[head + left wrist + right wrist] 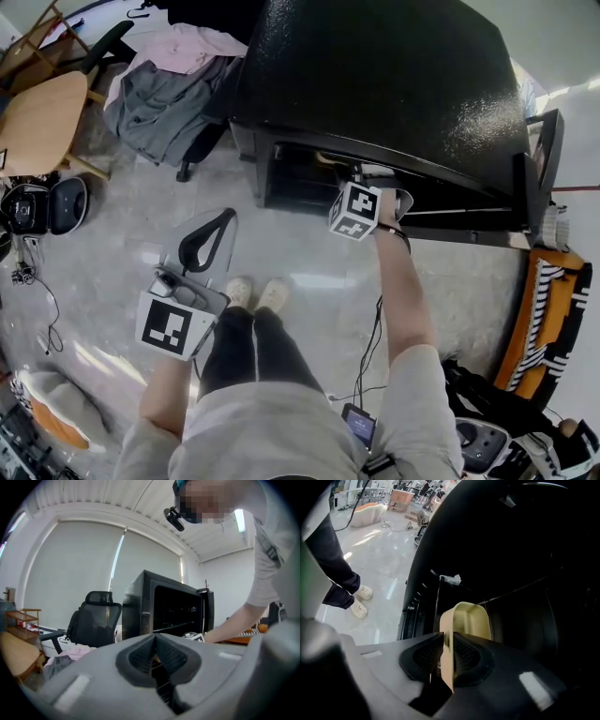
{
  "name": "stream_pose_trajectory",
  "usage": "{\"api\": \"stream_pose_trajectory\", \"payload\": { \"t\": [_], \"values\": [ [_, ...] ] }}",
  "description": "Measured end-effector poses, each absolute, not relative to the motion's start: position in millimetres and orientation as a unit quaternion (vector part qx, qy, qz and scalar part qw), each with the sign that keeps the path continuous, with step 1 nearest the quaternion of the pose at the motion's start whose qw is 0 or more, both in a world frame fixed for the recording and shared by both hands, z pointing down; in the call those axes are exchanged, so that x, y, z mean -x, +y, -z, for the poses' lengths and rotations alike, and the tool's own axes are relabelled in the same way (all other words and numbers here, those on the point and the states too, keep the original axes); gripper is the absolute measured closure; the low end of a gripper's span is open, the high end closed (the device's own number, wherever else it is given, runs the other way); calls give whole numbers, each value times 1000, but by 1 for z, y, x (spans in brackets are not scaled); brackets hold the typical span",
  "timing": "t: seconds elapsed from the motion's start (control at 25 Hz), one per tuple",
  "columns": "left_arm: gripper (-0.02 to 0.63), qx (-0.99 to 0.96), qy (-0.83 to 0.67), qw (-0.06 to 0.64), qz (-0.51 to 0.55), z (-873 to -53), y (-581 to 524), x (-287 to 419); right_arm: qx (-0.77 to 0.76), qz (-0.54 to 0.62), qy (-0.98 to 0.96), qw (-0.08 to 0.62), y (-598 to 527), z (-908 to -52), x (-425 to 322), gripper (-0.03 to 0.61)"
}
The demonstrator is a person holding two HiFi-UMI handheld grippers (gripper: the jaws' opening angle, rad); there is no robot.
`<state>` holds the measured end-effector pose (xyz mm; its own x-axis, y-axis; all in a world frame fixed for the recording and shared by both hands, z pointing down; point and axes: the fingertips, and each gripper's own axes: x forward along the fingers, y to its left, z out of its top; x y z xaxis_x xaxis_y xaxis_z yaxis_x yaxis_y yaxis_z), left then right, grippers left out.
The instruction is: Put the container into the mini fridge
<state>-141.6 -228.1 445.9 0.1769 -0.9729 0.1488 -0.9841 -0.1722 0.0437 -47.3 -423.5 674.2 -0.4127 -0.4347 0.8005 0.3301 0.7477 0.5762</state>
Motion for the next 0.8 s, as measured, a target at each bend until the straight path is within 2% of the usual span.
{"api": "stream_pose_trajectory", "payload": {
  "t": [0.28,0.44,0.64,0.8],
  "values": [
    [613,-762,-643,66,-44,-445,-225,148,-47,347,-763,544,-430,-675,51,528],
    [612,-761,-643,74,-44,-445,-223,151,-61,337,-770,538,-428,-673,52,498],
    [613,-766,-638,66,-41,-439,-222,152,-132,272,-824,479,-424,-647,55,495],
    [612,-774,-630,54,-45,-435,-220,151,-184,205,-863,423,-413,-624,54,580]
  ]
}}
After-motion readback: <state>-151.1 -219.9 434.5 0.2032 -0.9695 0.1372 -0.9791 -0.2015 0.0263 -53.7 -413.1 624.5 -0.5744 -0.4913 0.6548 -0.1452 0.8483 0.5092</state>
